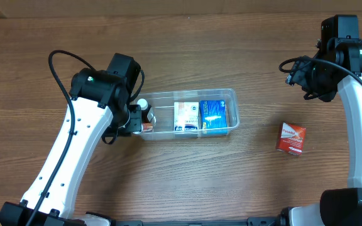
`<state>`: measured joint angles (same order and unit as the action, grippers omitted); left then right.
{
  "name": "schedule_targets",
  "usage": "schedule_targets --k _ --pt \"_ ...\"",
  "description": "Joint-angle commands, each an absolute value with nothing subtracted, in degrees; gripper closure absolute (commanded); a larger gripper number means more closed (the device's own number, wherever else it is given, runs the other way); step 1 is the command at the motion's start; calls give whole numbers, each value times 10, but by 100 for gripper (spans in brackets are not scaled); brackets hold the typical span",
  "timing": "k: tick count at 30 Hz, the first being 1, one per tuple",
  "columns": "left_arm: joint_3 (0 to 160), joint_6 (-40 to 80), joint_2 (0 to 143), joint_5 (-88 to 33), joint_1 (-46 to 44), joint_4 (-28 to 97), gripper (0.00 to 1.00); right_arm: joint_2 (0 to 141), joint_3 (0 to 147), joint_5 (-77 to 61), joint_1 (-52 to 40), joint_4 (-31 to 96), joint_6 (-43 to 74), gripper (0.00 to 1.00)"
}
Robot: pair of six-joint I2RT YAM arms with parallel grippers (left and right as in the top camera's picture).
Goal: Pack container
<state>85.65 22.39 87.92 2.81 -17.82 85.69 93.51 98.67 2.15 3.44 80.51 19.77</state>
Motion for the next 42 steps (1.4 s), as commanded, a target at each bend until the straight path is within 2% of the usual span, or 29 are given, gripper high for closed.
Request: schedule_targets --k 1,15,42 --pt "852 233 877 31 -180 829 95 934 986 18 35 803 195 32" --pt "804 222 908 15 -180 764 96 934 986 18 35 803 195 32" --pt "804 218 947 14 -180 702 92 934 986 18 35 803 194 31"
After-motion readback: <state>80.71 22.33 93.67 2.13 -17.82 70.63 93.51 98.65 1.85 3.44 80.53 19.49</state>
